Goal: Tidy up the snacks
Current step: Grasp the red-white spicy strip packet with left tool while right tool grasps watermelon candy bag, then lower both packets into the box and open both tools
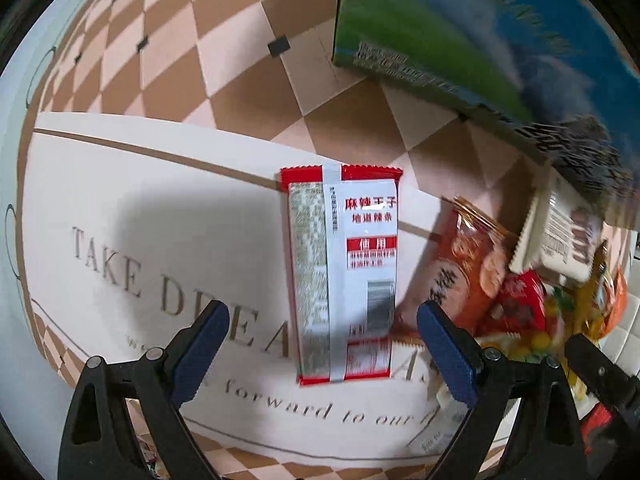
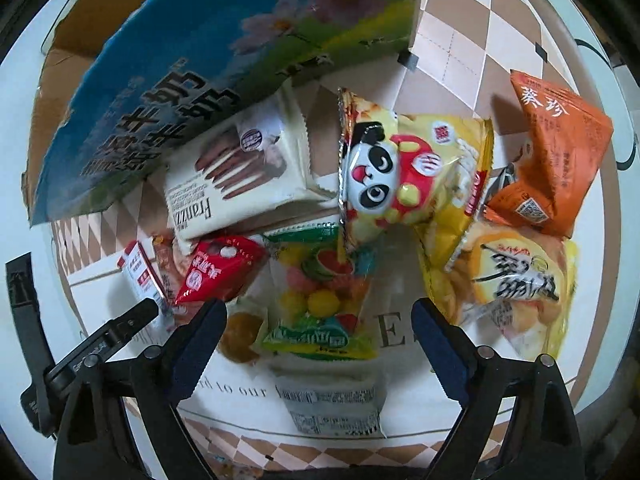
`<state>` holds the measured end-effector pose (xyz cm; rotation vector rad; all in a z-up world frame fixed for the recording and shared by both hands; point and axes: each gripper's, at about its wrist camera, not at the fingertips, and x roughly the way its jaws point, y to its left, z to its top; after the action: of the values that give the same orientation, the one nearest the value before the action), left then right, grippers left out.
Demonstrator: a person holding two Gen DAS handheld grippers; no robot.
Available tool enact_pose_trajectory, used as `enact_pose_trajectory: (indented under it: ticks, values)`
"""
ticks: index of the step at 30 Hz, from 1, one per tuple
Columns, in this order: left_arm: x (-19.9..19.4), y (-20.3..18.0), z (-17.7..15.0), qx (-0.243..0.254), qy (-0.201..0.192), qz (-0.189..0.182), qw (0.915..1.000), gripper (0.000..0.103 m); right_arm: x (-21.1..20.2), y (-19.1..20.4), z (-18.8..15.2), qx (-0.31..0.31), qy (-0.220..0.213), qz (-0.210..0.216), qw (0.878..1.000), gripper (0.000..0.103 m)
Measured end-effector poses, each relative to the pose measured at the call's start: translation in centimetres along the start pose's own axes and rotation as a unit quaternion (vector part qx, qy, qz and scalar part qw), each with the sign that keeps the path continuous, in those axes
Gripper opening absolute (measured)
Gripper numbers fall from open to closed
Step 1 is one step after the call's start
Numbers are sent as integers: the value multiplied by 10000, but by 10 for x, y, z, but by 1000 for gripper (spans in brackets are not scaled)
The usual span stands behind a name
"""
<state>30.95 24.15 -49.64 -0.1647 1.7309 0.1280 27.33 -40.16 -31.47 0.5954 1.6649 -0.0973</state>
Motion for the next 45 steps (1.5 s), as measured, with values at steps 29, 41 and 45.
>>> enact_pose_trajectory:
  ticks: [29, 41, 45]
  values:
    - [6, -2, -24, 748, -227, 174, 9968, 42, 44, 36, -9, -513, 115, -591, 9969, 54]
    - [-63, -1, -60, 869, -496, -213, 9948, 42, 15, 50, -62, -613, 46, 50, 9981, 54]
    - [-93, -8, -74, 1043, -648, -416, 9916, 42, -7, 50, -70, -645, -20, 319, 9974, 54]
